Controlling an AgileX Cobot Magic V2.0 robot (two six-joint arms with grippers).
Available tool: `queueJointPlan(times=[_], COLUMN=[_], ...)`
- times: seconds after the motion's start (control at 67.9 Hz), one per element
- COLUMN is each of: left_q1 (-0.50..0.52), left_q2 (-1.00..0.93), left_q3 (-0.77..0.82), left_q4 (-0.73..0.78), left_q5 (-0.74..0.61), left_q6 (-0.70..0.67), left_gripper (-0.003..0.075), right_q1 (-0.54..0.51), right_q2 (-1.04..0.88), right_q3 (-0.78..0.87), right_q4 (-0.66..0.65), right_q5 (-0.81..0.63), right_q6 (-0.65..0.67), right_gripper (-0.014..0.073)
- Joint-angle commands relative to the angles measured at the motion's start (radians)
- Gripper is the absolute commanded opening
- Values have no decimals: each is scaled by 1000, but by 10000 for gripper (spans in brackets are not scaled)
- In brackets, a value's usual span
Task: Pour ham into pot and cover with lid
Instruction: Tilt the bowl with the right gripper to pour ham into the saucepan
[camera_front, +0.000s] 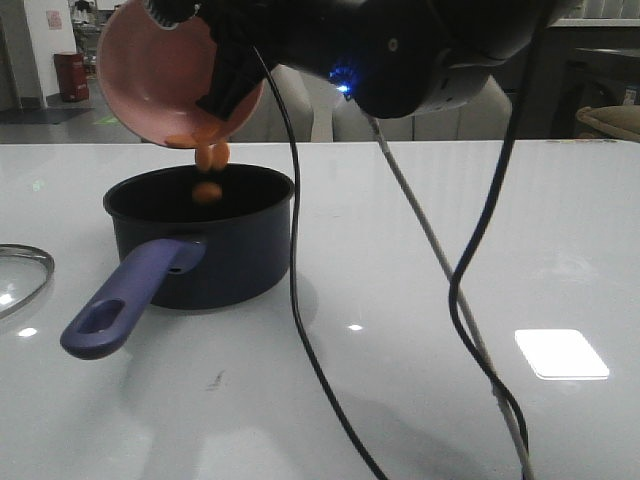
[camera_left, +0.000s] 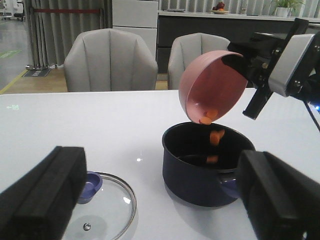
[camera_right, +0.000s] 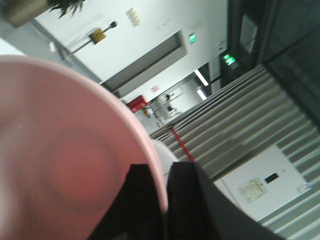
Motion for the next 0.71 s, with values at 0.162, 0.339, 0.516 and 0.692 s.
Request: queueJointPlan(times=[0.162, 0.339, 0.516, 0.692], left_q1=[-8, -8, -8, -8], left_q2=[11, 11, 11, 11], left_q3=[-29, -29, -29, -29], left_q4=[-2, -2, -2, -2], left_q5=[-80, -80, -80, -80], left_q6=[0, 0, 0, 0], left_gripper=[634, 634, 634, 634], right_q1=[1, -4, -4, -4], right_q2=[-58, -58, -63, -134], right_q3=[-23, -24, -26, -26], right_q4=[62, 132, 255, 379], right_q5=[-118, -116, -103, 152], right_q6=[52, 81, 293, 486], right_gripper=[136, 136, 136, 136])
